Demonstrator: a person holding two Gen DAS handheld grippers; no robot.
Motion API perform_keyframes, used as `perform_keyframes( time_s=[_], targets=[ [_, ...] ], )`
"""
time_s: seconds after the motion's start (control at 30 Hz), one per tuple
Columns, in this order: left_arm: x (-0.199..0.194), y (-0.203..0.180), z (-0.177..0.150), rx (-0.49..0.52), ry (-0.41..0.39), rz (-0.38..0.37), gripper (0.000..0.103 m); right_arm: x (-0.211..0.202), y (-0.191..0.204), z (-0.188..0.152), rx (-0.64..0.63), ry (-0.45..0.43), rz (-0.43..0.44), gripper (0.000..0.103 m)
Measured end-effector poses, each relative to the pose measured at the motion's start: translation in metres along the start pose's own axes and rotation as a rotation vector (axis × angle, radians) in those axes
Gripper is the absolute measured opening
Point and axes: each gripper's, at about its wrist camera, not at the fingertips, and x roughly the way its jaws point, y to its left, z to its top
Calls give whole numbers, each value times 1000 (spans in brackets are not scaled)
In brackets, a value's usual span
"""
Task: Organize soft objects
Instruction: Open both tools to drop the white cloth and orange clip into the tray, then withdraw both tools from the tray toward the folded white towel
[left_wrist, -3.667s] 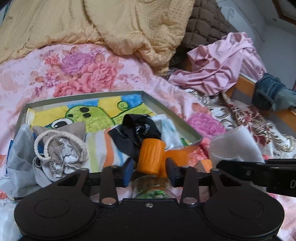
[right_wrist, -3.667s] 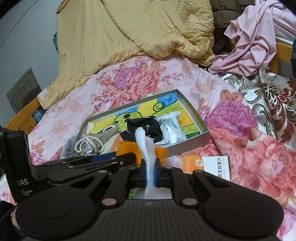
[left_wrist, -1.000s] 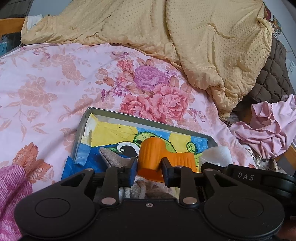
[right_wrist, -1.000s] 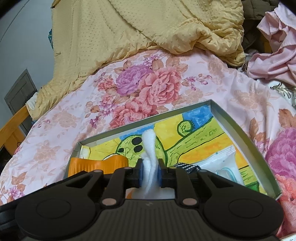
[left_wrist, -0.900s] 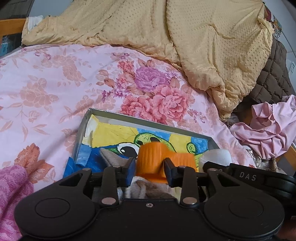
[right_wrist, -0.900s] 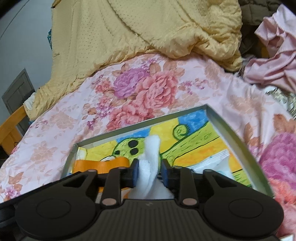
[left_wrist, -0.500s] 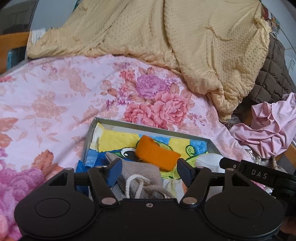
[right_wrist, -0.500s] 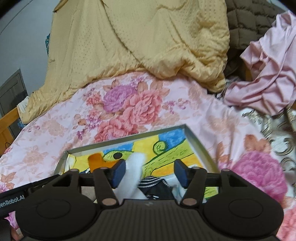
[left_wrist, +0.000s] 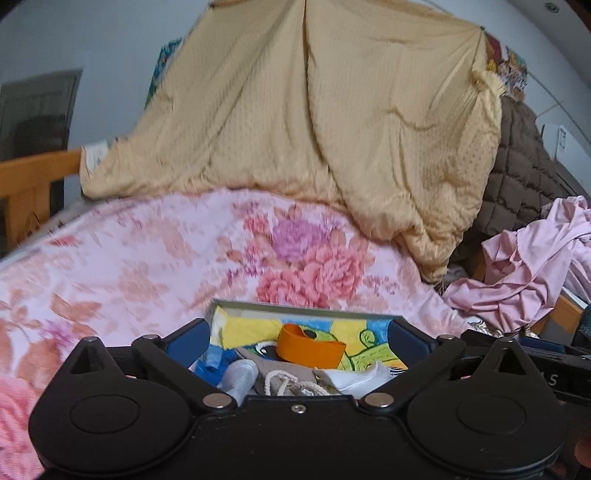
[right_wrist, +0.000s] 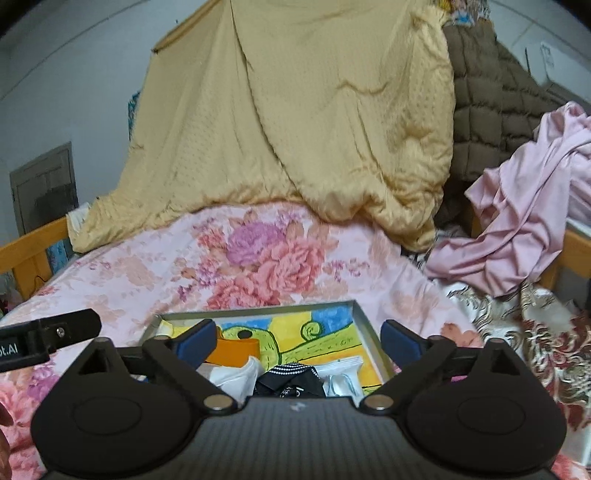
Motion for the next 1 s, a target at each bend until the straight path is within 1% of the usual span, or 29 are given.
perform_keyframes(
  time_s=[0.1, 0.2, 0.27, 0.4, 0.53, 0.67, 1.0],
  targets=[
    [-23, -1, -1, 12, -27, 24, 102, -21, -1, -3, 11, -15, 11, 102],
    [-42, -1, -2, 17, -27, 38, 102, -41, -2, -8, 13, -25, 14, 102],
    [-55, -1, -5, 27, -35, 39, 102, -54, -3, -12, 20, -27, 21, 102],
    [-85, -2, -20, 52, -58, 36, 102, -80, -6, -23, 44, -25, 50, 102],
    [-103, -3, -36, 77, -20, 43, 102, -106, -4, -34, 38, -30, 68, 102],
    [-123, -2, -52, 98, -1, 47, 102, -128, -2, -45, 29, -33, 78, 103],
    [-165, 2, -77, 125, 34, 74, 102, -165, -4, -69, 36, 0, 71, 103]
  ],
)
